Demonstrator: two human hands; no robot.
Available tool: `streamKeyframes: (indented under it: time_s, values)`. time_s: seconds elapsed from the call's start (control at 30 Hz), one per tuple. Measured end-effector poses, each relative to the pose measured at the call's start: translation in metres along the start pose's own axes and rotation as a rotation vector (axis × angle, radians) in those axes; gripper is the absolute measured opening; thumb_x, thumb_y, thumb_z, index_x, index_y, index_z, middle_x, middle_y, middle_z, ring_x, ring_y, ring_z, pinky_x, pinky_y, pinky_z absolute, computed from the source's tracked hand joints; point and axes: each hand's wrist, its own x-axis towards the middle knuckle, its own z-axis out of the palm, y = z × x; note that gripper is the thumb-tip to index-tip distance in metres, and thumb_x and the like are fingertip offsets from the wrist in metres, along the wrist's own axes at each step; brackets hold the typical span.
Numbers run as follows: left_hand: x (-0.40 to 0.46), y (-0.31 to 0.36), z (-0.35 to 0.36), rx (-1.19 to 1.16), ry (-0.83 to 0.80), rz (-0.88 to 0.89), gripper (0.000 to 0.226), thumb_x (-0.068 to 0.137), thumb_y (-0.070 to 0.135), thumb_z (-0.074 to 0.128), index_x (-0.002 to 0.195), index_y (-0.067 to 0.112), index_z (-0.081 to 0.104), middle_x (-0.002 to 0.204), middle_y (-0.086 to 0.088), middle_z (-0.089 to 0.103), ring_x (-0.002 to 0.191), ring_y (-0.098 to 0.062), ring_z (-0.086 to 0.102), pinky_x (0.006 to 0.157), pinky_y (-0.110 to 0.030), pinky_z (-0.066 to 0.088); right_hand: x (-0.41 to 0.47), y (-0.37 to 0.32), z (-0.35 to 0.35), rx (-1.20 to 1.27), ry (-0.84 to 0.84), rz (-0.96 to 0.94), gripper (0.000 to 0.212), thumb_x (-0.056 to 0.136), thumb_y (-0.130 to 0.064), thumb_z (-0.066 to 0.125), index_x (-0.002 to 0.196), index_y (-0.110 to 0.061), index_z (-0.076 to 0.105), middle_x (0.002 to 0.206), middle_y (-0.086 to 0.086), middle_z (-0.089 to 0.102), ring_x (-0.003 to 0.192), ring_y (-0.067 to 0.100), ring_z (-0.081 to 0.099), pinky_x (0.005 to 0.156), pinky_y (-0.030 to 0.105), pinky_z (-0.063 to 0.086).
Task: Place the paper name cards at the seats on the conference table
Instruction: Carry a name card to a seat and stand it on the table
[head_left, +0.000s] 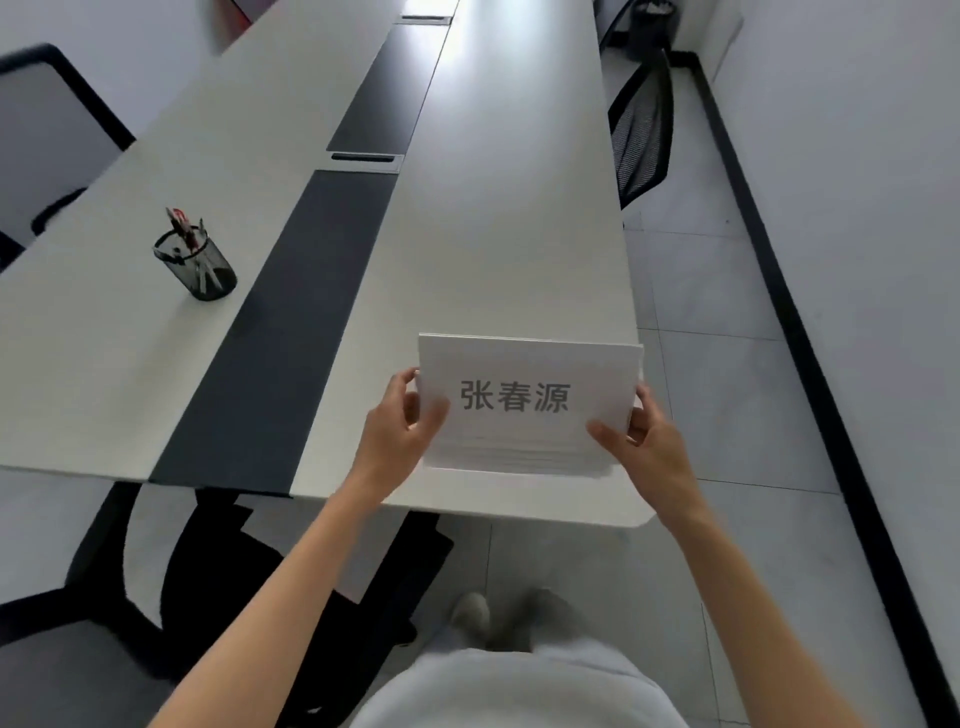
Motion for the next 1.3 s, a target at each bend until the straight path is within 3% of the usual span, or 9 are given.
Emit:
streamKeyframes:
  time_s: [0.27,0.43,0.73,0.83,0.93,1.07,1.17,1.23,1.3]
  values:
    - [0.125,0.007,0.038,0.04,-0.071,0.012,0.048,0.087,0.018,0.054,0.129,0.008,0.033,0.114,-0.019,0.062,0.103,-0.032,0.06,0.089,-0.046,0.05,0.117,0.011,-0.023,-0.068,0.052,0.019,0.054,0.078,-0.011,0.066,0.128,-0.014,0.043,0.101,0.001,0.062,0.096,0.023,0.061,0.089,0.042,0.051]
    - [0.154,-0.006,0.066,0.034,-0.076,-0.08,0.043,0.087,0.011,0.053,0.125,0.004,0.034,0.116,-0.022,0.061,0.105,-0.035,0.059,0.092,-0.051,0.048,0.152,0.026,-0.031,-0.1,0.011,0.066,0.054,0.08,-0.01,0.064,0.128,-0.017,0.04,0.107,0.003,0.061,0.096,0.019,0.058,0.085,0.034,0.048]
    - [0.158,-0.028,0.079,0.025,-0.101,-0.136,0.042,0.086,0.012,0.056,0.123,0.007,0.037,0.114,-0.02,0.063,0.103,-0.032,0.062,0.092,-0.045,0.049,0.164,0.049,-0.033,-0.136,-0.04,0.127,0.058,0.083,-0.013,0.062,0.133,-0.021,0.035,0.116,0.005,0.061,0.103,0.02,0.059,0.086,0.028,0.044]
    - [0.161,-0.029,0.075,0.127,-0.145,-0.124,0.053,0.087,0.022,0.055,0.132,0.01,0.03,0.121,-0.018,0.061,0.108,-0.031,0.059,0.091,-0.04,0.047,0.165,0.048,-0.039,-0.257,-0.084,0.126,0.065,0.081,-0.024,0.064,0.136,-0.02,0.031,0.114,0.003,0.058,0.106,0.024,0.058,0.085,0.028,0.043]
    - [0.161,-0.03,0.066,0.16,-0.041,-0.073,0.061,0.087,0.028,0.054,0.139,0.015,0.025,0.133,-0.014,0.05,0.119,-0.025,0.05,0.097,-0.037,0.041,0.165,0.041,-0.058,-0.352,-0.029,0.071,0.091,0.069,-0.058,0.06,0.142,-0.021,0.022,0.122,0.0,0.049,0.11,0.019,0.051,0.092,0.033,0.042]
    - [0.163,-0.015,0.061,0.069,0.03,0.092,0.045,0.089,0.022,0.051,0.132,0.019,0.041,0.131,0.002,0.051,0.12,-0.01,0.045,0.1,-0.028,0.037,0.177,0.024,-0.067,-0.341,-0.101,-0.074,0.07,0.078,-0.029,0.066,0.139,-0.023,0.031,0.13,-0.004,0.047,0.12,0.012,0.043,0.102,0.032,0.036]
    - [0.168,-0.008,0.065,0.019,0.083,0.103,0.026,0.088,0.017,0.053,0.112,0.025,0.058,0.113,0.007,0.061,0.104,0.001,0.057,0.097,-0.028,0.045,0.191,0.018,-0.064,-0.394,-0.139,-0.107,0.042,0.082,-0.023,0.063,0.122,-0.017,0.053,0.111,-0.001,0.061,0.107,0.036,0.059,0.093,0.042,0.046]
    - [0.17,-0.007,0.067,-0.036,0.189,0.096,0.019,0.086,0.015,0.056,0.099,0.025,0.064,0.1,0.005,0.067,0.088,0.012,0.06,0.091,-0.031,0.05,0.191,0.011,-0.064,-0.405,-0.115,-0.152,0.032,0.08,-0.033,0.062,0.111,-0.024,0.061,0.098,-0.001,0.067,0.092,0.049,0.059,0.082,0.049,0.05]
    - [0.169,-0.005,0.064,-0.082,0.26,0.101,0.017,0.084,0.013,0.058,0.096,0.021,0.067,0.097,0.002,0.069,0.087,0.007,0.063,0.089,-0.032,0.052,0.191,0.0,-0.066,-0.406,-0.104,-0.242,0.031,0.073,-0.059,0.056,0.101,-0.045,0.06,0.09,0.011,0.072,0.084,0.048,0.06,0.076,0.047,0.051]
